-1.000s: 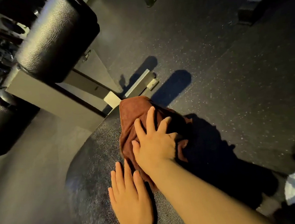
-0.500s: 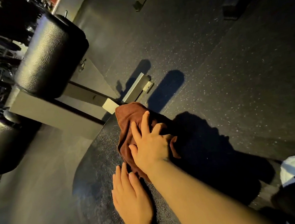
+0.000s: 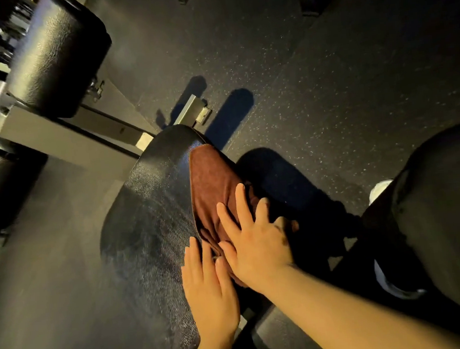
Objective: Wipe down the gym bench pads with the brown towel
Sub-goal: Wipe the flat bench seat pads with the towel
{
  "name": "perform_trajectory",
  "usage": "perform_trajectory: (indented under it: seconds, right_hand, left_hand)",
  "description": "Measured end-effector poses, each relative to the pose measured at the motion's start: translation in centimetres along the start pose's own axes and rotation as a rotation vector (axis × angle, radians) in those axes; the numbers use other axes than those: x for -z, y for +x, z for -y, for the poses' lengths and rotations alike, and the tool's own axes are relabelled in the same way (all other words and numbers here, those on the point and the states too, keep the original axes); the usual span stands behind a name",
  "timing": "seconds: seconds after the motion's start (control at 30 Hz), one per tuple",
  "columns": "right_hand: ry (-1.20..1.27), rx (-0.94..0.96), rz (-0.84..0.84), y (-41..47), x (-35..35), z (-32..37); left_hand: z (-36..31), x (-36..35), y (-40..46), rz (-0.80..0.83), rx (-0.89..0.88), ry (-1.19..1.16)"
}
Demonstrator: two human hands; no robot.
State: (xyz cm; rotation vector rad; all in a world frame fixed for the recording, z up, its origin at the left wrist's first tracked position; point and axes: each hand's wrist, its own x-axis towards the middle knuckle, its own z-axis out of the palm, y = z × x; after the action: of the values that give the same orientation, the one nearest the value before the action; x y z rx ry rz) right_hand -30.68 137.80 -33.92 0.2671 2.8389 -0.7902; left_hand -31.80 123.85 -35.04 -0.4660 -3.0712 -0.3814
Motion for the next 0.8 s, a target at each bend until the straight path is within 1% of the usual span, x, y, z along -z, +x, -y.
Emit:
perform_trajectory:
  seconds: [0.1, 0.17, 0.23, 0.33, 0.4, 0.5, 0.63, 0.7, 0.8]
  right_hand:
    - [0.004, -0.055, -0.097, -1.7, -0.8, 0.1]
    - [0.008, -0.027, -0.058, -1.7, -0.8, 0.2]
    - [0.023, -0.003, -0.01, -1.4, -0.6, 0.3]
    - [0.039, -0.014, -0.02, -0.5, 0.1, 0.3]
    - [0.052, -0.03, -0.011, 0.4, 0.4, 0.6]
    - [0.039, -0.057, -0.03, 3.2, 1.1, 1.1]
    - [0.058, -0.087, -0.068, 8.5, 2.2, 1.8]
    - [0.052, -0.093, -0.078, 11.2, 2.6, 2.2]
    - [0.007, -0.08, -0.129, 15.2, 3.4, 2.4]
  left_hand:
    - [1.0, 0.5, -0.8, -0.001, -0.068, 0.047]
    - [1.5, 1.2, -0.6, -0.014, -0.107, 0.041]
    - [1.5, 2.1, 0.1, -0.028, -0.077, 0.003]
    - [2.2, 2.7, 2.1, -0.062, -0.02, -0.01]
    - [2.9, 2.5, 3.6, -0.057, 0.025, 0.013]
    - [3.3, 1.7, 4.7, -0.074, 0.03, 0.112]
    - [3.5, 1.2, 4.2, -0.076, 0.03, 0.112]
    - [4.1, 0.9, 4.2, -0.104, 0.017, 0.098]
    - [4.3, 0.3, 5.2, -0.158, -0.03, 0.154]
